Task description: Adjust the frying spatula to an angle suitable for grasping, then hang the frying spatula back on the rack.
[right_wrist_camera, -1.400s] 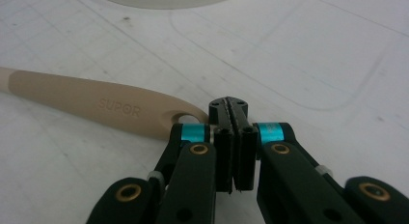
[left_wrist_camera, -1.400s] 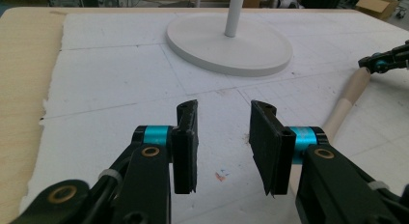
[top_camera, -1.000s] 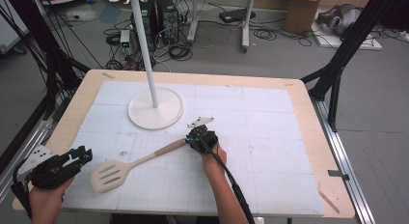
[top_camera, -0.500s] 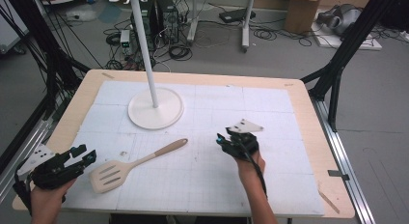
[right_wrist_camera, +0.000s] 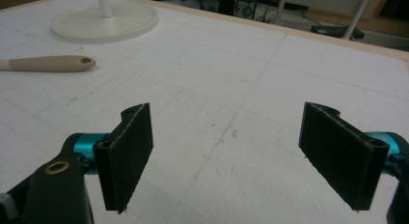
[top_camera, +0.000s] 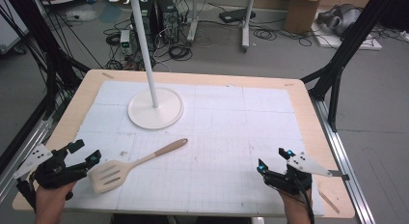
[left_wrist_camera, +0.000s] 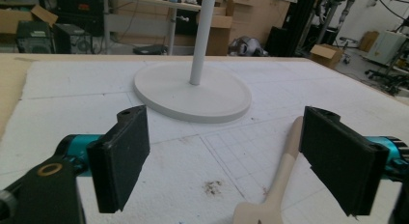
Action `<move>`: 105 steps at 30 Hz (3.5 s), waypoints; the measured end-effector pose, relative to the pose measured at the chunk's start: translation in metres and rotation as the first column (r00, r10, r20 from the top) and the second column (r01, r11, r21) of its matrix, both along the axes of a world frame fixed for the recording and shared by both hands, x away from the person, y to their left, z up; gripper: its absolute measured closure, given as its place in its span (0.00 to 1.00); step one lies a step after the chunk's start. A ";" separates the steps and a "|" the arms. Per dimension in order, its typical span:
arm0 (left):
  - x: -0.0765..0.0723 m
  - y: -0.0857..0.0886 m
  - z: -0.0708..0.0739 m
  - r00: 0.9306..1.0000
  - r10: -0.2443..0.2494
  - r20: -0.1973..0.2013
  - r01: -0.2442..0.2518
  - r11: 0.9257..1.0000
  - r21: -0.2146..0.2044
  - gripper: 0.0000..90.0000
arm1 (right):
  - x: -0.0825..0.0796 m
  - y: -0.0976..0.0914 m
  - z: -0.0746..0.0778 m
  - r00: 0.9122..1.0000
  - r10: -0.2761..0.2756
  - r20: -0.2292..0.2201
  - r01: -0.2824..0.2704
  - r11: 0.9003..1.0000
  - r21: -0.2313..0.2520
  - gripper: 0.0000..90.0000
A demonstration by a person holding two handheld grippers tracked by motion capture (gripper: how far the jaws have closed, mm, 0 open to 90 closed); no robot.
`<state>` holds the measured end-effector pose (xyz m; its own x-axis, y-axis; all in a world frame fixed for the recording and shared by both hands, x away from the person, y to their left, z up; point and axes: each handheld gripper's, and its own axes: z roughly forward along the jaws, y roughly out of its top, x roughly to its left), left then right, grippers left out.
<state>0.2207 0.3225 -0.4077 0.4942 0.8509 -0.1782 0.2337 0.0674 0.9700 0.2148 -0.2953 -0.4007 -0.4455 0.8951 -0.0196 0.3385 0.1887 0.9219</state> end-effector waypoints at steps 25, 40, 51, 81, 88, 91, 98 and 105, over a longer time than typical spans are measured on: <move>0.003 -0.009 0.001 0.999 -0.033 -0.012 0.034 0.999 0.032 0.23 | -0.010 -0.011 -0.005 0.998 -0.060 -0.003 0.060 0.997 0.045 0.21; 0.018 -0.052 0.026 0.947 -0.289 -0.137 0.314 0.921 0.230 0.42 | -0.006 -0.006 -0.005 0.999 -0.038 -0.010 0.038 0.999 0.033 0.21; 0.046 -0.086 0.018 0.881 -0.323 -0.346 0.450 0.797 0.403 0.54 | -0.007 -0.004 -0.003 1.000 -0.029 -0.003 0.029 0.999 0.018 0.21; 0.080 -0.123 -0.011 0.798 -0.220 -0.561 0.555 0.631 0.542 0.68 | -0.008 -0.003 -0.001 0.999 -0.033 -0.002 0.033 0.999 0.012 0.21; 0.083 -0.121 -0.011 0.799 -0.214 -0.561 0.546 0.647 0.531 0.69 | -0.008 -0.003 -0.001 0.999 -0.035 -0.004 0.035 0.999 0.014 0.21; 0.084 -0.119 -0.010 0.798 -0.217 -0.563 0.545 0.660 0.518 0.72 | -0.008 -0.004 -0.001 0.999 -0.039 0.001 0.039 0.999 0.015 0.21; 0.087 -0.117 -0.011 0.767 -0.241 -0.595 0.580 0.657 0.481 0.76 | -0.008 -0.004 -0.002 0.999 -0.040 -0.006 0.040 0.999 0.013 0.21; 0.087 -0.118 -0.012 0.754 -0.271 -0.598 0.606 0.640 0.473 0.77 | -0.007 -0.004 -0.003 0.999 -0.043 -0.007 0.043 0.999 0.011 0.21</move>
